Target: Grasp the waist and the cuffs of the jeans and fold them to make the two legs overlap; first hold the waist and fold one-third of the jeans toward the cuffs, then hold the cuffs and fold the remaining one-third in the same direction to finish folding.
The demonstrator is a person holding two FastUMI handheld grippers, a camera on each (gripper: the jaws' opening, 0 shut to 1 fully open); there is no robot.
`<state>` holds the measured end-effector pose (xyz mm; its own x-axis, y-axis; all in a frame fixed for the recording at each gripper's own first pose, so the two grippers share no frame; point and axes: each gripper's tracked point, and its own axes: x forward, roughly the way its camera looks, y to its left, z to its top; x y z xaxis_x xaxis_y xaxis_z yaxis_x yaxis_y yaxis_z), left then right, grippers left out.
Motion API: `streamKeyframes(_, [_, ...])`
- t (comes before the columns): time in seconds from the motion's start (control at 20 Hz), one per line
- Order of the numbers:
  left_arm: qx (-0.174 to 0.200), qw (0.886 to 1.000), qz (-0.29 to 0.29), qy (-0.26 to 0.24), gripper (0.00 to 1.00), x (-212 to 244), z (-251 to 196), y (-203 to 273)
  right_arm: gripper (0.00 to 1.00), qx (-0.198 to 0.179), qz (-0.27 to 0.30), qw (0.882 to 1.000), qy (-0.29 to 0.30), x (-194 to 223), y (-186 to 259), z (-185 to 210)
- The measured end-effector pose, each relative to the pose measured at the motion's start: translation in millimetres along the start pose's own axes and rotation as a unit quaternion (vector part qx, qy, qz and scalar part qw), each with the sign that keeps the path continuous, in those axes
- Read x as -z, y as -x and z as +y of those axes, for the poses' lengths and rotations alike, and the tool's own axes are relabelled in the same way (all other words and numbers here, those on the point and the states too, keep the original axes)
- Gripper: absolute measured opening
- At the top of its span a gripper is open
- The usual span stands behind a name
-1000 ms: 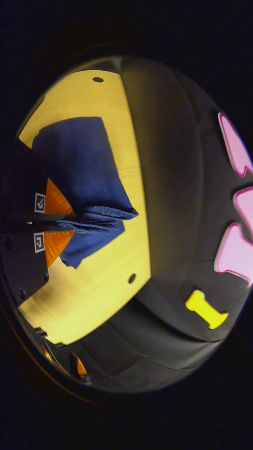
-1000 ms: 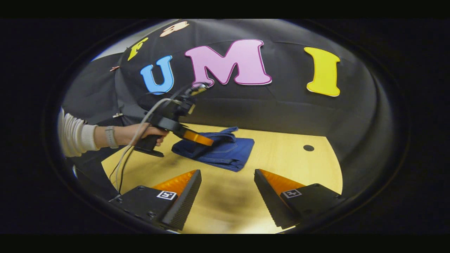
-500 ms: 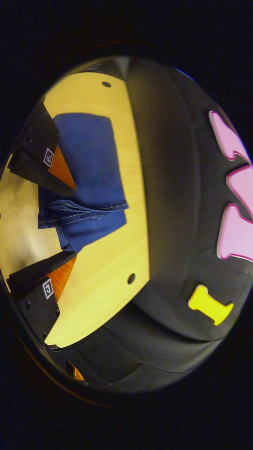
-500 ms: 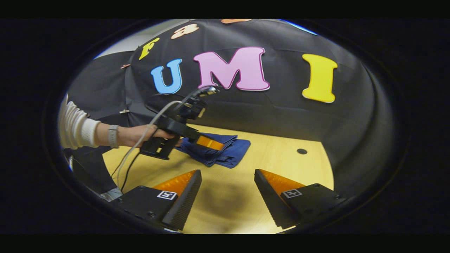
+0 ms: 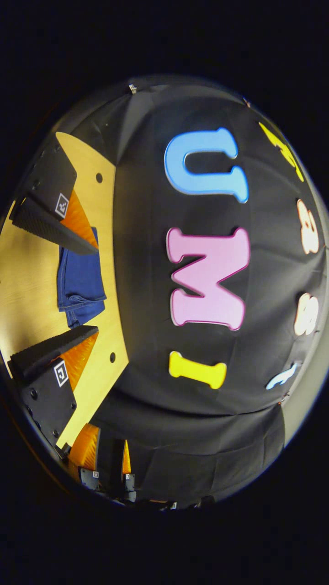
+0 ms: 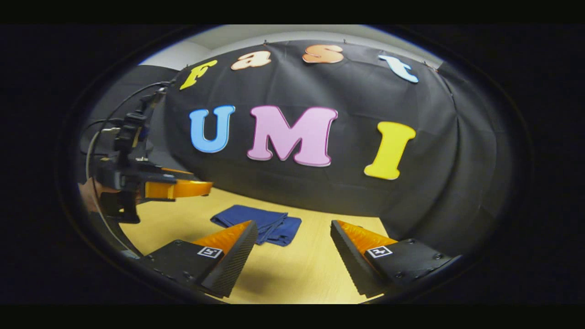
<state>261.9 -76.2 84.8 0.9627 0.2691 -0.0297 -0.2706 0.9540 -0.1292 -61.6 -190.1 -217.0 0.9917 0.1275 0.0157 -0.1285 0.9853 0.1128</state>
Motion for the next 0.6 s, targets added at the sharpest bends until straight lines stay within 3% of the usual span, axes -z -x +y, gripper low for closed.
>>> streamKeyframes(0.1, [-0.025, 0.999, -0.026, 0.009, 0.97, -11.3, 23.7, 43.5, 0.97, 0.02, -0.007, 1.0, -0.004, -16.9, 16.0, 19.6])
streamKeyframes(0.35, [-0.095, 0.991, -0.089, -0.016, 0.96, -29.3, 79.1, 143.7, 0.97, 0.011, -0.046, 0.999, -0.023, -58.9, 59.6, 77.5])
streamKeyframes(0.6, [-0.105, 0.989, -0.099, -0.023, 0.96, -30.8, 77.0, 185.6, 0.97, 0.007, -0.079, 0.996, -0.031, -92.6, 97.2, 98.0])
